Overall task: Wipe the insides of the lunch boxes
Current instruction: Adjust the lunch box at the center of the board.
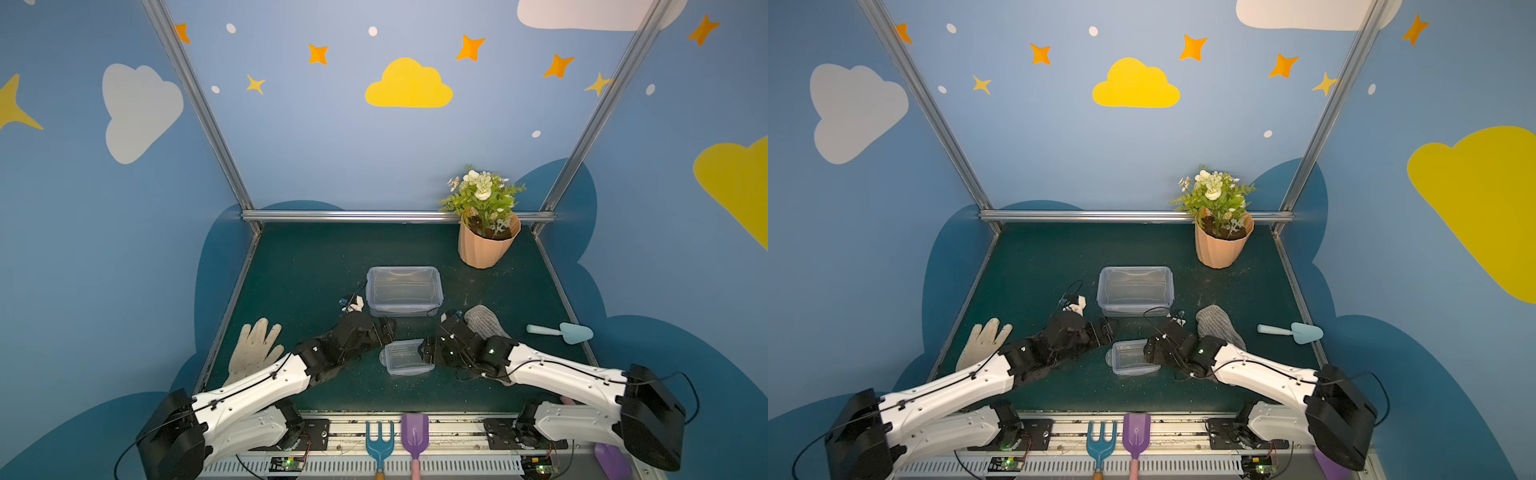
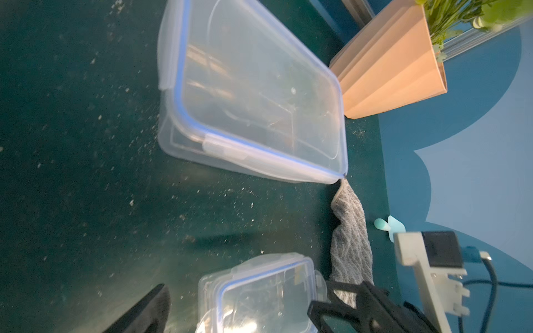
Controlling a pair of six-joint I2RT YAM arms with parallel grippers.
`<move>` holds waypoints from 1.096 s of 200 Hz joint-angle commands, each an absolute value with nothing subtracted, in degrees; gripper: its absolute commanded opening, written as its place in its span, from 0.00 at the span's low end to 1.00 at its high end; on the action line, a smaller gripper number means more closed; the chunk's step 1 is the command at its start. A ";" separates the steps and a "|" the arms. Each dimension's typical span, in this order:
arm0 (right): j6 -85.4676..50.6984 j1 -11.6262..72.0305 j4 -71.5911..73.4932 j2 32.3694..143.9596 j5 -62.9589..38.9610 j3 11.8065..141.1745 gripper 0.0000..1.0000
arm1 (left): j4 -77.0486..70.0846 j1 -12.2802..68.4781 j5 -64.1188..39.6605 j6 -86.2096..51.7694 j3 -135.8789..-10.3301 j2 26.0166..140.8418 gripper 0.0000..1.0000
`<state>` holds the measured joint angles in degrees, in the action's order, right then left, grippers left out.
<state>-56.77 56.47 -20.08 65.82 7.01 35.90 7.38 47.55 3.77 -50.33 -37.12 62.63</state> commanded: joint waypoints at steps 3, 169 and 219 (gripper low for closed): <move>-56.77 56.37 -23.26 59.55 3.74 33.06 0.89 | 13.74 44.69 -7.50 -37.02 -43.96 69.64 1.00; -64.30 60.91 3.55 67.57 -5.74 26.37 0.71 | 23.32 42.84 -25.35 -23.88 -58.45 93.18 0.95; -62.99 58.02 1.55 64.70 -2.64 25.71 0.62 | 22.20 41.91 -23.38 -28.98 -53.56 89.28 0.93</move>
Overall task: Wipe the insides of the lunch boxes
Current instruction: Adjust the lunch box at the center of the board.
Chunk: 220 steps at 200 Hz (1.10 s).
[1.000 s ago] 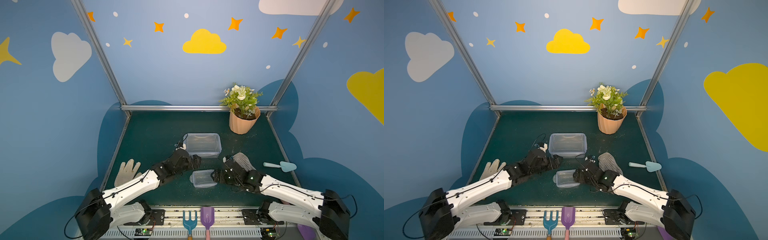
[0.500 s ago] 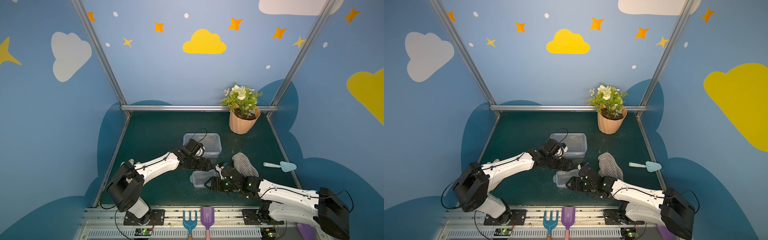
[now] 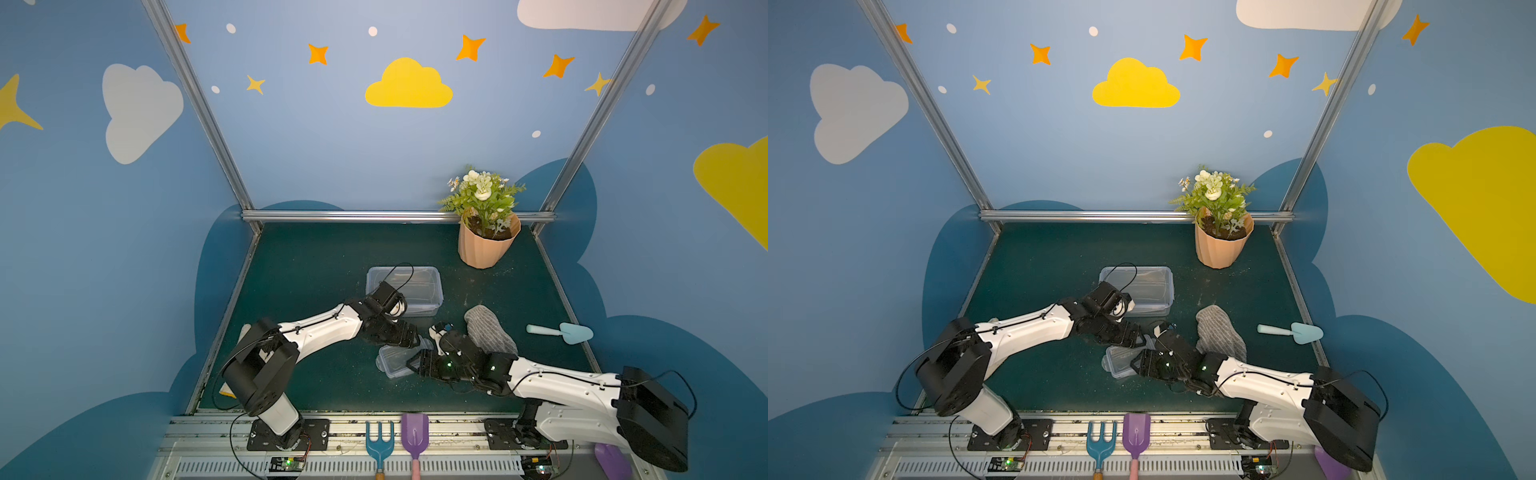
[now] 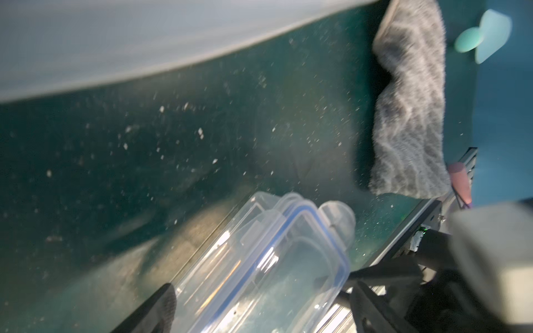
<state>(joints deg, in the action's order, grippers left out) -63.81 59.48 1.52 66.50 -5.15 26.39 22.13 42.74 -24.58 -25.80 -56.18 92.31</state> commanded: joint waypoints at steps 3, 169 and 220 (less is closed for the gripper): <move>-62.94 57.76 1.44 64.56 -2.64 25.74 0.61 | 22.00 41.75 -23.29 -29.44 -53.12 88.97 0.93; -58.02 51.43 7.54 73.93 -7.16 31.31 0.43 | 7.68 40.83 -22.91 -47.02 -35.72 74.14 0.85; -56.60 49.81 8.23 76.94 -7.90 33.31 0.45 | 2.15 42.34 -22.60 -51.89 -32.04 72.95 0.82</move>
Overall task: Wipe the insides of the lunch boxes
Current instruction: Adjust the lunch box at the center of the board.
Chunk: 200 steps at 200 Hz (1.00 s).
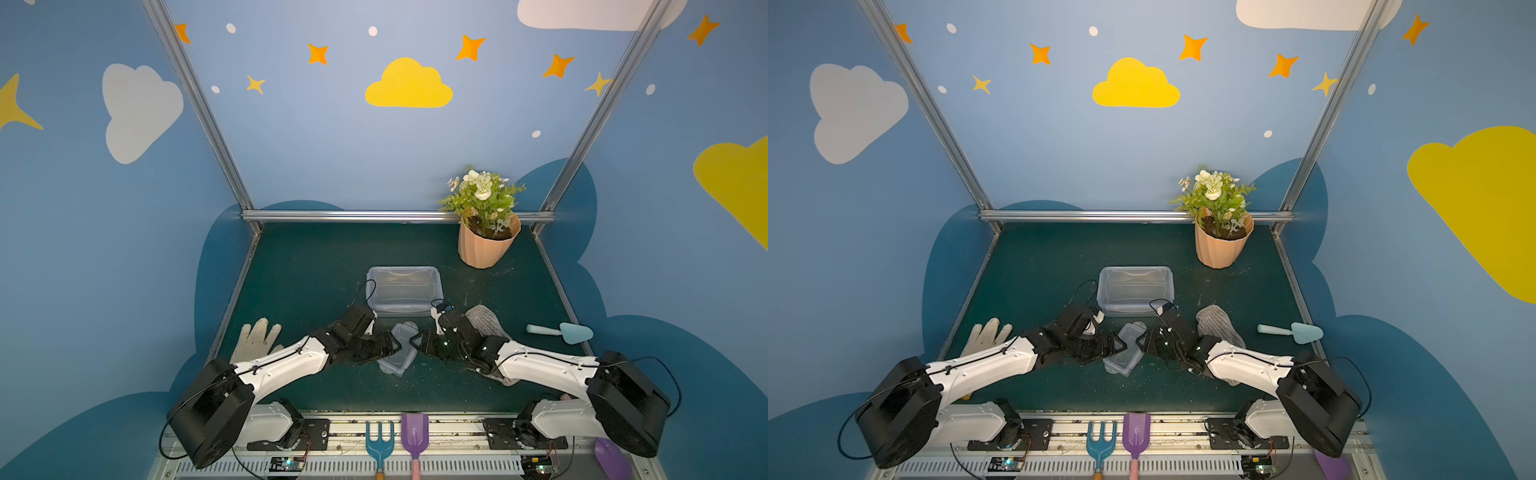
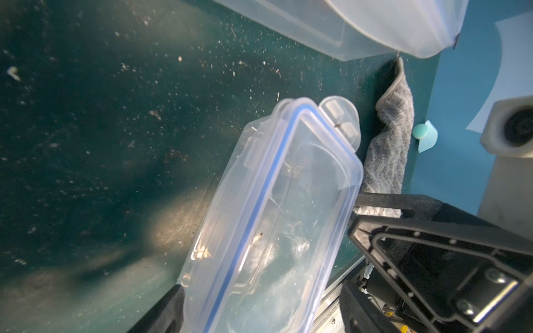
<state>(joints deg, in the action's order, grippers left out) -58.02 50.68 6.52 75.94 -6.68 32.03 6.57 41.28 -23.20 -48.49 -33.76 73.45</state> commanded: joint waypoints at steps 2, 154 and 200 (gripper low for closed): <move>-56.62 49.72 8.32 77.09 -8.06 33.38 0.45 | 1.92 42.53 -22.59 -52.15 -31.90 72.99 0.82; -56.36 47.04 8.68 76.96 -9.34 32.32 0.84 | 3.92 49.66 -12.83 -59.11 -28.21 66.77 0.84; -60.84 47.22 14.07 72.69 -9.34 25.81 0.84 | 4.96 48.27 -8.80 -58.32 -28.72 64.57 0.85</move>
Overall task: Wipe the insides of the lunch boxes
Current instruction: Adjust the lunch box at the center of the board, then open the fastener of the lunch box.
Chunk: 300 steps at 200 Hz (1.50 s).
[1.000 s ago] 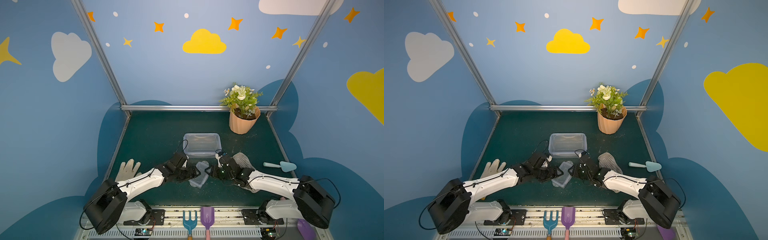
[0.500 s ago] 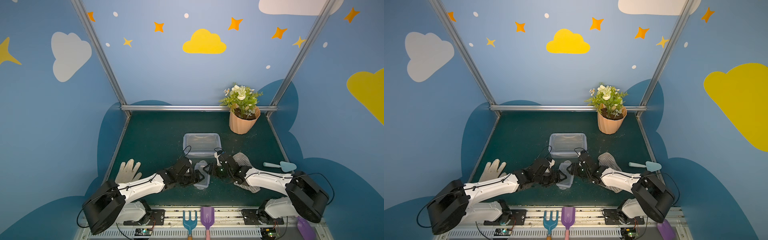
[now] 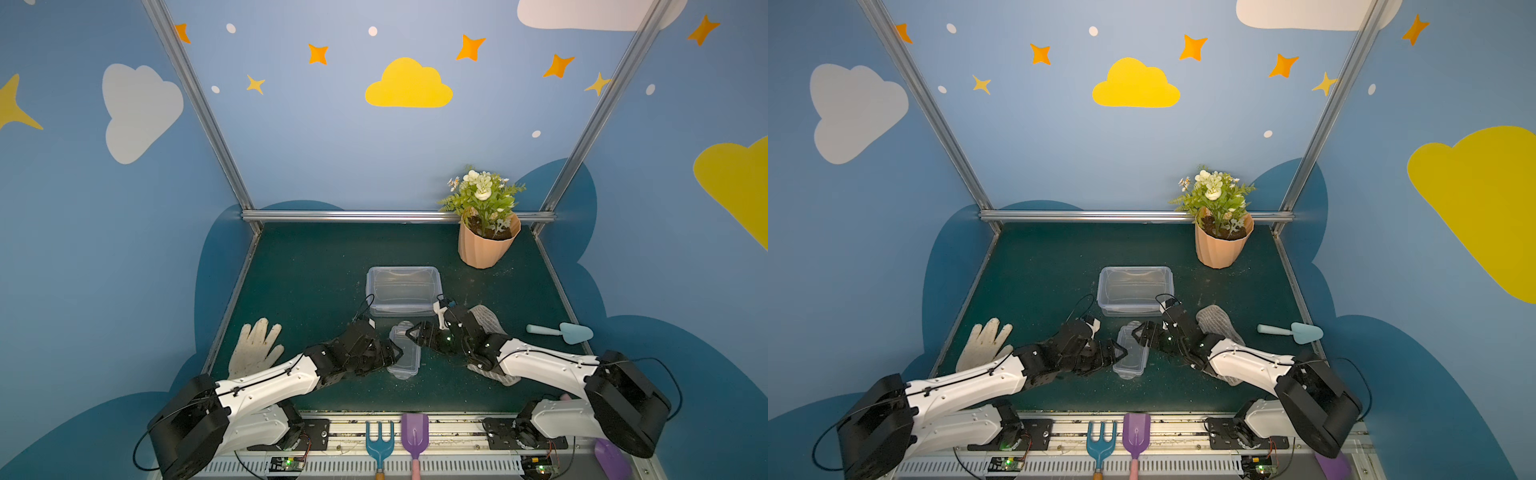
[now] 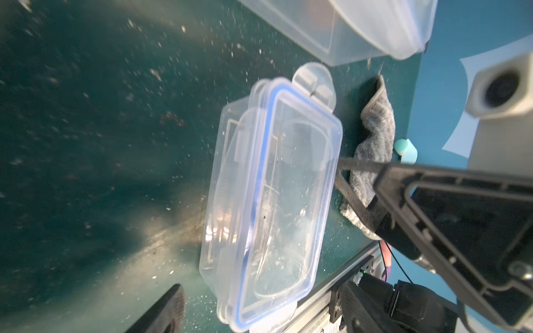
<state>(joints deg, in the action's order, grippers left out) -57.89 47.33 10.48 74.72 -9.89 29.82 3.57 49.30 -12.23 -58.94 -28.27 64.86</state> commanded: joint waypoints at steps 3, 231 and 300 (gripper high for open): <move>-61.17 47.20 14.58 72.50 -9.30 25.36 0.84 | 4.67 48.11 -8.79 -58.28 -28.80 64.79 0.85; -63.46 48.99 28.28 81.66 -9.76 25.22 0.67 | -0.70 44.95 -10.72 -62.60 -27.97 77.33 0.71; -69.24 50.41 55.27 88.80 -6.48 17.75 0.59 | 2.58 45.31 -8.27 -64.18 -27.33 76.18 0.70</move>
<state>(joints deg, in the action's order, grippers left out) -66.52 49.28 42.50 85.71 -8.73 18.76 -4.32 45.17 -10.85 -63.68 -28.62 75.99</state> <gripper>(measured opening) 0.598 0.705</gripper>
